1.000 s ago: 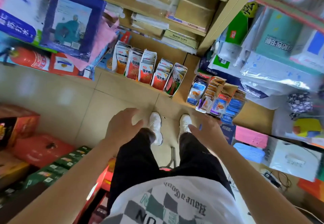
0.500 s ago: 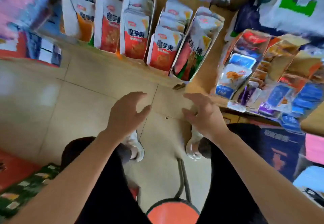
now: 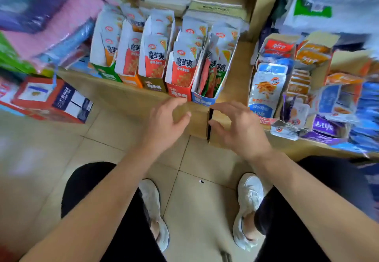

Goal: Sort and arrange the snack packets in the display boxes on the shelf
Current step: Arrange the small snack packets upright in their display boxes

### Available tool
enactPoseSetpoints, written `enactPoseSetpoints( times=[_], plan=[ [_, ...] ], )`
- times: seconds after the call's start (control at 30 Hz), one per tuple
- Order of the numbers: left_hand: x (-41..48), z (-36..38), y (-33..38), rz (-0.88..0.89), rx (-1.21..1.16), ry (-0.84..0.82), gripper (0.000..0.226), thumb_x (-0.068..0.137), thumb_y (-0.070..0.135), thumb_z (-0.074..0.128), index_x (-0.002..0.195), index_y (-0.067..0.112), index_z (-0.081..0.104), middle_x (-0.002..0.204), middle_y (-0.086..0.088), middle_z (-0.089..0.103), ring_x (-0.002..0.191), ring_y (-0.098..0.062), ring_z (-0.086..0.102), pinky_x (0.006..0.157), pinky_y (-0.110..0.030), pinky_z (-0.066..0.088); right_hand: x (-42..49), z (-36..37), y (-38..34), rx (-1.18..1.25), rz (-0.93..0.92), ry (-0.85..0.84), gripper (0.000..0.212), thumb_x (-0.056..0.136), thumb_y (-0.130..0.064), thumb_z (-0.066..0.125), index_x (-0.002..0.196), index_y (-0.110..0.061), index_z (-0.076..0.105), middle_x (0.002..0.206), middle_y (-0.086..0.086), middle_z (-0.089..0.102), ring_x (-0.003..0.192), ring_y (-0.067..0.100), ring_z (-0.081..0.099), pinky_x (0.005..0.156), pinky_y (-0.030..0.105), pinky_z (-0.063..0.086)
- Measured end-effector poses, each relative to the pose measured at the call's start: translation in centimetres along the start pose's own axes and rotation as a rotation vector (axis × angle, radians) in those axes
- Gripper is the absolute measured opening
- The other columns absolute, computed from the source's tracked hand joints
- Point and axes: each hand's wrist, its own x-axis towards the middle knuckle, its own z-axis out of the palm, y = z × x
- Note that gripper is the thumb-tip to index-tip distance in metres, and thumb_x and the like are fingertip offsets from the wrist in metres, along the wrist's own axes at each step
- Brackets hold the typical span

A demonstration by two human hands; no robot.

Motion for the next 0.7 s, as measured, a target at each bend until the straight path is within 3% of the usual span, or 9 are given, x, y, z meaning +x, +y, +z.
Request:
enactPoseSetpoints(
  times=[0.07,0.17,0.3,0.43,0.57,0.7],
  plan=[
    [-0.1,-0.5,1.1,0.059,0.02,0.031,0.038,0.093,0.031,0.067,0.13,0.022,0.065,0.129,0.006,0.065,0.102,-0.015,0.06,0.098,-0.027,0.043,-0.2,-1.3,0.1,-0.021,-0.013,0.03,0.033,0.083,-0.022,0.076,0.115,-0.015,0.07,0.105,0.004,0.069,0.095,0.025,0.065,0.079,0.027,0.048],
    [0.6,-0.7,1.8,0.161,0.119,0.056,0.044,0.091,0.027,0.069,0.133,0.016,0.062,0.134,-0.001,0.057,0.126,-0.02,0.051,0.111,-0.044,0.04,-0.2,-2.7,1.0,-0.076,-0.019,-0.016,0.04,0.086,-0.025,0.074,0.124,-0.015,0.066,0.111,0.005,0.064,0.099,0.029,0.062,0.077,0.032,0.046],
    [1.5,-0.8,1.8,0.142,0.303,0.013,0.061,0.093,0.037,0.065,0.149,0.023,0.045,0.157,0.002,0.035,0.144,-0.022,0.033,0.117,-0.042,0.028,0.3,-2.9,2.3,-0.193,-0.041,-0.134,0.052,0.09,-0.035,0.068,0.138,-0.022,0.054,0.14,0.0,0.051,0.125,0.027,0.047,0.098,0.043,0.046],
    [2.3,0.1,0.7,0.155,0.327,-0.049,0.068,0.094,0.041,0.063,0.155,0.031,0.033,0.163,0.002,0.025,0.149,-0.025,0.021,0.121,-0.044,0.021,1.0,-1.9,2.8,-0.351,-0.063,-0.169,0.064,0.092,-0.044,0.062,0.15,-0.031,0.036,0.151,-0.002,0.036,0.133,0.028,0.039,0.103,0.048,0.041],
    [2.5,1.7,-0.4,0.233,0.453,-0.109,0.072,0.093,0.047,0.061,0.155,0.046,0.024,0.162,0.003,0.019,0.149,-0.031,0.008,0.118,-0.051,0.028,1.5,-0.5,2.9,-0.463,-0.003,-0.283,0.079,0.092,-0.048,0.06,0.156,-0.04,0.015,0.16,-0.004,0.02,0.14,0.028,0.028,0.109,0.056,0.034],
    [3.5,2.3,-1.0,0.288,0.476,-0.022,0.057,0.087,0.045,0.069,0.14,0.039,0.049,0.146,-0.001,0.039,0.14,-0.032,0.024,0.109,-0.05,0.039,2.0,0.5,2.6,-0.484,0.013,-0.34,0.077,0.091,-0.045,0.061,0.154,-0.039,0.017,0.161,-0.004,0.02,0.141,0.028,0.03,0.112,0.06,0.028]
  ],
)
